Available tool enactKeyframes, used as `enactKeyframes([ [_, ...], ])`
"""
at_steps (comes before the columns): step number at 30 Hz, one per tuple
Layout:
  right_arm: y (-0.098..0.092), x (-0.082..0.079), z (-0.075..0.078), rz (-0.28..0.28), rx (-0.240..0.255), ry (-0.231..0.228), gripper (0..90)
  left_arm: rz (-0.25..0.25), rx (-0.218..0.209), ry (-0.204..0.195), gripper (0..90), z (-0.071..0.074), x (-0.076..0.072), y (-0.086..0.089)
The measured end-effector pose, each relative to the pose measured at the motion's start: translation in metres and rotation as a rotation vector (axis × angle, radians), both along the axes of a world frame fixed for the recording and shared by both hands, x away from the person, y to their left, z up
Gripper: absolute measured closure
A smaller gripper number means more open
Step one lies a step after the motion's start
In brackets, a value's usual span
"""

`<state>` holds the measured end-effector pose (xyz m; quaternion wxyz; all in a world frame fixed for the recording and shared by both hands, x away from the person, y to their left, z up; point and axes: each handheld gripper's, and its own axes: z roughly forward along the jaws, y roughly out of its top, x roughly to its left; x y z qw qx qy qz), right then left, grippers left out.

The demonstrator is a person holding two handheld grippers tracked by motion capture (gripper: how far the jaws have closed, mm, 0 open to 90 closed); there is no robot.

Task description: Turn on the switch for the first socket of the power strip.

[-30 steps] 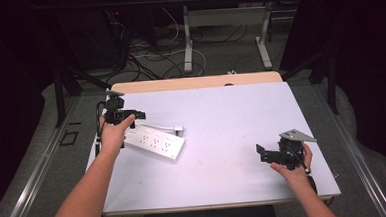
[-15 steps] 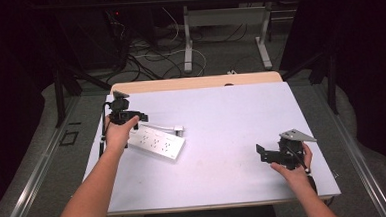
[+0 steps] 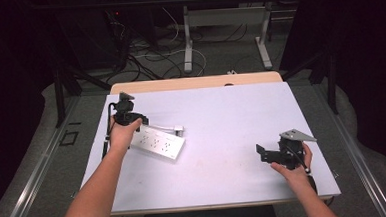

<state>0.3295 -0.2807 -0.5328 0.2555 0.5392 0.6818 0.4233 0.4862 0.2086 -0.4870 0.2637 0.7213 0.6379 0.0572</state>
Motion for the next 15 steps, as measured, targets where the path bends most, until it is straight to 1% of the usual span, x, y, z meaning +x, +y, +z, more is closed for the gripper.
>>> enactKeyframes([
  [1,0.0006,0.0011,-0.0014,-0.009,0.000,-0.022,0.4,-0.004,0.005,0.003,62.2,-0.0004,0.0002,-0.0004],
  [2,0.0002,0.0003,-0.0004,-0.005,-0.001,-0.007,0.5,-0.009,0.007,0.007,63.5,-0.0007,0.0003,-0.0006],
  [3,0.0001,0.0001,-0.0002,-0.003,-0.001,-0.005,0.5,-0.012,0.012,0.014,64.6,-0.0009,0.0005,-0.0012],
  [6,0.0001,0.0003,-0.0005,-0.005,-0.001,-0.007,0.5,-0.016,0.027,0.016,67.7,-0.0031,0.0008,-0.0032],
  [7,-0.0004,0.0001,-0.0002,0.002,0.001,0.000,0.5,-0.012,0.028,0.016,68.8,-0.0038,0.0009,-0.0044],
  [8,-0.0003,0.0006,-0.0007,-0.003,-0.002,-0.008,0.6,-0.016,0.031,0.021,69.7,-0.0037,0.0011,-0.0046],
  [11,-0.0006,0.0003,-0.0003,0.002,0.002,-0.001,0.6,-0.023,0.049,0.028,72.2,-0.0050,0.0016,-0.0063],
  [12,-0.0006,0.0004,-0.0004,0.003,0.002,0.000,0.6,-0.021,0.053,0.021,73.3,-0.0062,0.0017,-0.0071],
  [15,-0.0006,0.0003,-0.0005,0.004,0.002,0.001,0.7,-0.025,0.066,0.030,75.3,-0.0071,0.0022,-0.0085],
])
